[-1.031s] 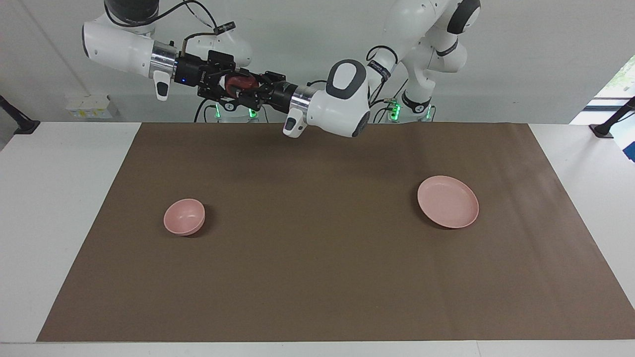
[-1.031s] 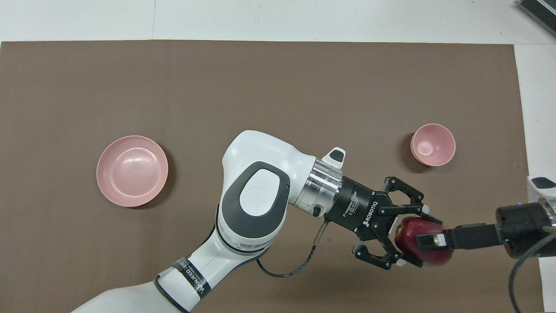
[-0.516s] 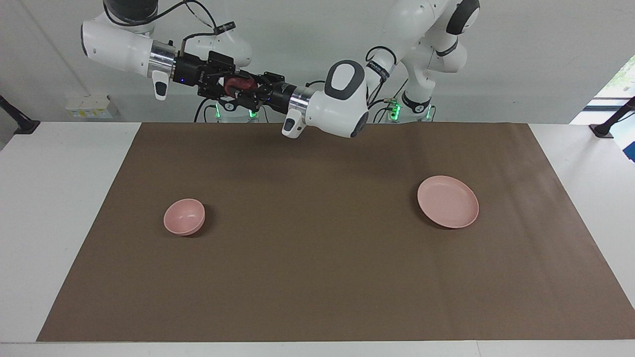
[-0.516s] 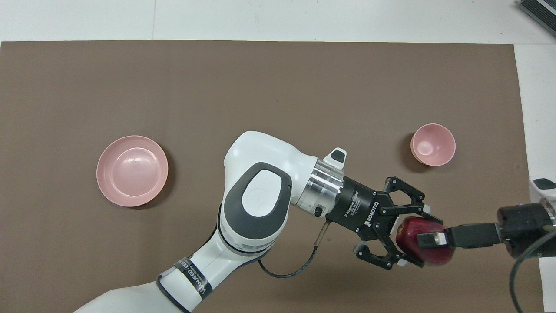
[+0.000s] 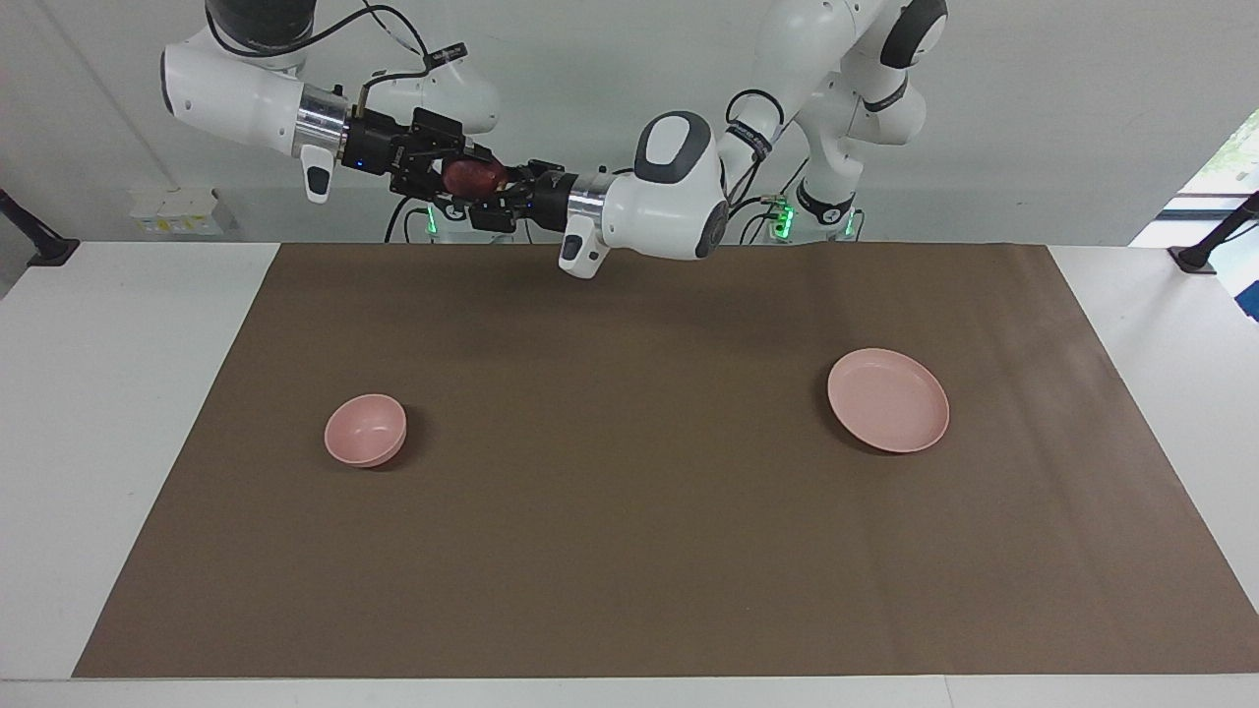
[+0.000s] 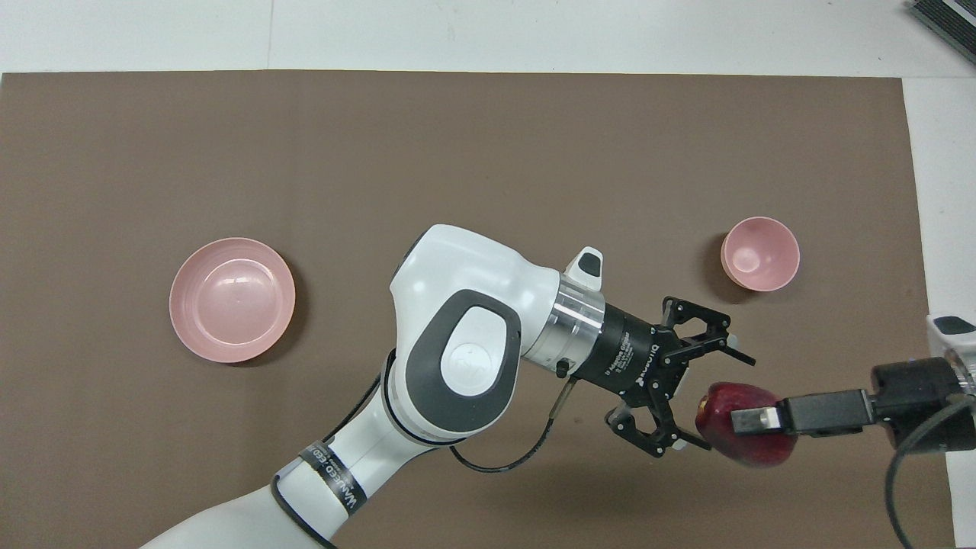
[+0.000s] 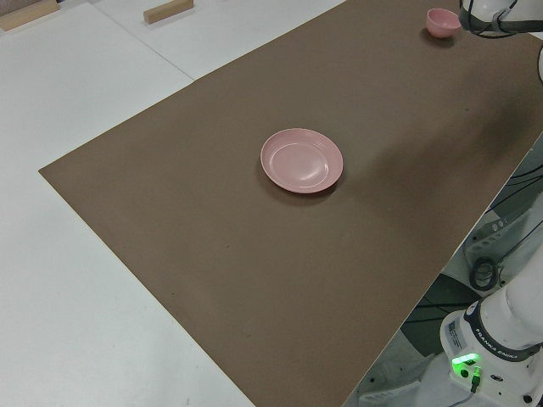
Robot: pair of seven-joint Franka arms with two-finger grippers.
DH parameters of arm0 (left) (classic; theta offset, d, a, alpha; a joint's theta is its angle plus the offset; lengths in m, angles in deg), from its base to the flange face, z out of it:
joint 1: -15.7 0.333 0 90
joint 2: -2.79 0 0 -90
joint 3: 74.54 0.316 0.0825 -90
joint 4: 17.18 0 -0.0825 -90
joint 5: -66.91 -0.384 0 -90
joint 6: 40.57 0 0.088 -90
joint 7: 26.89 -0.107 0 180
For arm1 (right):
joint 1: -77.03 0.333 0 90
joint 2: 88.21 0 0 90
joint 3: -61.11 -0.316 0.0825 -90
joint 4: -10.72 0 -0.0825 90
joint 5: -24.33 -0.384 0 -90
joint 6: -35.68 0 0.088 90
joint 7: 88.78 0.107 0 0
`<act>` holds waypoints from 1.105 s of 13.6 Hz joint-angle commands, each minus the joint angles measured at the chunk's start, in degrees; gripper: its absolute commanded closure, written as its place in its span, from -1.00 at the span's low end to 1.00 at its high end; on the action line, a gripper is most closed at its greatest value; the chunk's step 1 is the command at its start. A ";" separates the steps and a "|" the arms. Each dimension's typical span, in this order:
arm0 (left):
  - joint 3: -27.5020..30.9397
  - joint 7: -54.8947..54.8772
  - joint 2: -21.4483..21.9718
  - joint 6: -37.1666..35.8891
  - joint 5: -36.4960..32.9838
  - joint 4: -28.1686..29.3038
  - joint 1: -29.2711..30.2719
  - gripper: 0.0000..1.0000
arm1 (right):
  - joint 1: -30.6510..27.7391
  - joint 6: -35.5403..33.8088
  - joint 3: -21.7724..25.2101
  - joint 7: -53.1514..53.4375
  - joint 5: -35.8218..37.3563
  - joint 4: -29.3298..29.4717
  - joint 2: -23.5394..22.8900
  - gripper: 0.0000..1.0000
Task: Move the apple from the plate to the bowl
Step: 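Grasp the apple with the right gripper while the left gripper holds it, then open the left gripper and withdraw it while the right gripper lifts the apple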
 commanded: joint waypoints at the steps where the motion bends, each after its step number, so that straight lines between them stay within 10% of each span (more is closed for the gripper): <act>1: 0.21 0.07 -0.55 0.64 -6.97 -0.62 1.50 -1.00 | 0.18 1.41 -0.38 -0.17 3.84 0.03 0.67 1.00; 9: 10.13 -9.23 -0.37 0.91 -36.39 1.76 1.42 -1.00 | 7.45 13.00 -0.64 -5.19 32.63 6.87 -6.53 1.00; 15: 13.57 -13.29 -0.29 1.60 -69.37 2.46 5.01 -1.00 | 11.34 24.43 -1.34 -10.37 55.94 16.27 -22.08 1.00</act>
